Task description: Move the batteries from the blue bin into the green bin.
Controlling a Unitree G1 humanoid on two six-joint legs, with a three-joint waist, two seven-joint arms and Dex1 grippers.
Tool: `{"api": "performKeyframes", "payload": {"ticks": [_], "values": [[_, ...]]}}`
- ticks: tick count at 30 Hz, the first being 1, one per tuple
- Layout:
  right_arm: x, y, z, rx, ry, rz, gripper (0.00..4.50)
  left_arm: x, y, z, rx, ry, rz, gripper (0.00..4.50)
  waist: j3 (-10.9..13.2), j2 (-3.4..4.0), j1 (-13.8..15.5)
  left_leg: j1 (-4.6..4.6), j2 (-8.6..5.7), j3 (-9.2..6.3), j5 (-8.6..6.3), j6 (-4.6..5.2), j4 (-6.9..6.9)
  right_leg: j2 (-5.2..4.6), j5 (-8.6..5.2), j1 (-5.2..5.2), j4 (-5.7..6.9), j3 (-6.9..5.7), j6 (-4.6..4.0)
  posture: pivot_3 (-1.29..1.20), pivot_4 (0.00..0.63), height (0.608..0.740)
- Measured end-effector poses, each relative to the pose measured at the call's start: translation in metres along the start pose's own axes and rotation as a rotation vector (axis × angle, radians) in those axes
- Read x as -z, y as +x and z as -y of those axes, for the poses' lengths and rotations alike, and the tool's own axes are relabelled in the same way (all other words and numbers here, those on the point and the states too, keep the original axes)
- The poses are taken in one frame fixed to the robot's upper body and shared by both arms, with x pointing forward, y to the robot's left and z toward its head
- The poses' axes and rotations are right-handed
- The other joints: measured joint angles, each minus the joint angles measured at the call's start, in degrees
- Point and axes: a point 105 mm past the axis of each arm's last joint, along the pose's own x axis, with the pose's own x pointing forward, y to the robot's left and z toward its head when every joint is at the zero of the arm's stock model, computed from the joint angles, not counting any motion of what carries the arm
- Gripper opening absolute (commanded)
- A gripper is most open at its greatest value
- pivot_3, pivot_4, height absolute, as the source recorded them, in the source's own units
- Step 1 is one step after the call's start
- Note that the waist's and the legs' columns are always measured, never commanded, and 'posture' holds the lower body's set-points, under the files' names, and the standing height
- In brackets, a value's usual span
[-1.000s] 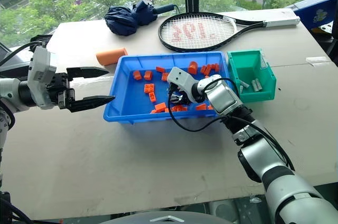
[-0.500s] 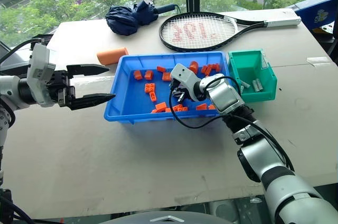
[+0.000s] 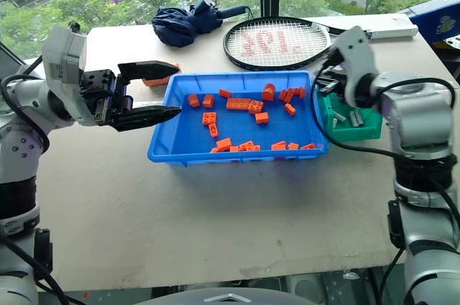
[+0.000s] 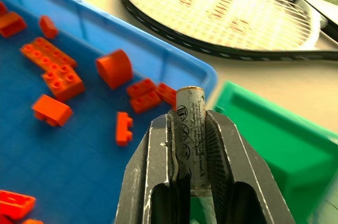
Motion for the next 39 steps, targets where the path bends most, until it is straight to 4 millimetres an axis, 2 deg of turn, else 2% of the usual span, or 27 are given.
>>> {"api": "performKeyframes", "payload": {"ticks": [2, 6, 7, 9, 13, 14, 17, 22, 25, 27, 30, 35, 39], "values": [[0.016, -0.003, 0.011, 0.04, 0.04, -0.031, 0.01, 0.001, 0.005, 0.001, 0.027, -0.007, 0.01, 4.5, 0.0, 0.0, -0.3, 0.06, 0.03, 0.13, 0.0, 0.0, -0.05, 0.03, 0.0, -0.01, 0.04, 0.13, 0.0, 0.0, 0.15, 0.74], [0.044, 0.002, 0.019, 0.066, 0.082, -0.084, 0.01, 0.003, 0.008, 0.002, 0.057, -0.018, 0.009, 4.5, 0.0, 0.01, -0.2, 0.08, 0.06, 0.17, 0.0, 0.0, -0.05, 0.06, 0.0, -0.02, 0.05, 0.15, 0.0, 0.0, 0.15, 0.74], [0.05, 0.004, 0.021, 0.073, 0.085, -0.092, 1.0, 0.005, 0.007, 0.001, 0.058, -0.024, 0.006, 4.5, 0.0, 0.01, -0.2, 0.07, 0.06, 0.18, 0.0, 0.0, -0.04, 0.05, 0.0, -0.02, 0.04, 0.16, 0.0, 0.0, 0.15, 0.74], [0.053, 0.005, 0.025, 0.083, 0.078, -0.087, 1.73, 0.006, 0.006, 0.0, 0.061, -0.03, 0.008, 4.5, 0.0, 0.01, -0.1, 0.07, 0.05, 0.18, 0.0, 0.0, -0.04, 0.04, 0.0, -0.02, 0.03, 0.16, 0.0, 0.0, 0.15, 0.74], [0.045, 0.002, 0.031, 0.108, 0.076, -0.029, 3.81, 0.007, 0.005, 0.0, 0.062, -0.026, 0.007, 4.5, 0.0, 0.01, 0.0, 0.07, 0.05, 0.16, 0.0, 0.0, -0.03, 0.05, 0.0, -0.01, 0.02, 0.15, 0.0, 0.0, 0.15, 0.74], [0.042, 0.0, 0.033, 0.108, 0.074, -0.006, 4.09, 0.008, 0.005, 0.0, 0.059, -0.03, 0.007, 4.5, 0.0, 0.01, 0.0, 0.07, 0.05, 0.17, 0.0, 0.0, -0.03, 0.05, 0.0, -0.01, 0.02, 0.15, 0.0, 0.0, 0.15, 0.74], [0.038, -0.012, 0.031, 0.085, 0.09, 0.074, 4.09, 0.017, -0.002, 0.003, 0.02, -0.067, 0.005, 4.5, 0.0, 0.01, 0.0, 0.06, 0.06, 0.12, 0.0, 0.0, -0.07, 0.05, 0.0, -0.01, -0.01, 0.12, 0.0, 0.0, 0.15, 0.74], [0.059, -0.039, 0.004, -0.073, 0.137, 0.206, 4.09, 0.05, -0.013, 0.021, -0.067, -0.146, -0.064, 4.5, 0.0, 0.01, 0.1, 0.07, 0.07, 0.12, -0.01, 0.01, -0.11, 0.04, 0.0, 0.02, -0.05, 0.14, 0.0, 0.0, 0.15, 0.74], [0.08, -0.066, -0.007, -0.108, 0.116, 0.267, 4.09, 0.075, -0.018, 0.041, -0.14, -0.188, -0.132, 4.5, 0.0, 0.01, 0.4, 0.14, 0.07, 0.12, -0.01, 0.02, -0.07, 0.04, 0.0, 0.12, -0.05, 0.14, 0.01, 0.0, 0.15, 0.74], [0.094, -0.079, -0.015, -0.149, 0.132, 0.282, 4.09, 0.084, -0.021, 0.049, -0.196, -0.2, -0.142, 4.5, 0.0, 0.02, 0.6, 0.35, 0.08, 0.13, -0.01, 0.02, -0.06, 0.04, 0.0, 0.31, -0.06, 0.14, 0.01, 0.0, 0.15, 0.74], [0.126, -0.097, -0.034, -0.237, 0.157, 0.211, 4.09, 0.108, -0.025, 0.067, -0.332, -0.235, -0.152, 4.5, 0.0, 0.04, 0.8, 0.98, 0.13, 0.16, -0.08, 0.11, -0.2, 0.05, -0.01, 0.96, -0.23, 0.16, 0.0, 0.0, 0.15, 0.74], [0.156, -0.114, -0.052, -0.311, 0.113, 0.15, 4.09, 0.142, -0.03, 0.094, -0.476, -0.251, -0.215, 4.5, 0.0, 0.06, 2.0, 1.31, 0.16, 0.25, -0.3, 0.44, -0.22, 0.04, -0.01, 1.35, -0.34, 0.16, 0.0, 0.0, 0.15, 0.74], [0.178, -0.117, -0.056, -0.323, 0.111, 0.122, 4.09, 0.166, -0.032, 0.113, -0.506, -0.205, -0.285, 4.5, -0.1, 0.04, 3.0, 1.31, 0.18, 0.23, -0.32, 0.46, -0.2, 0.04, -0.01, 1.45, -0.55, 0.1, 0.0, 0.0, 0.15, 0.74]]}}
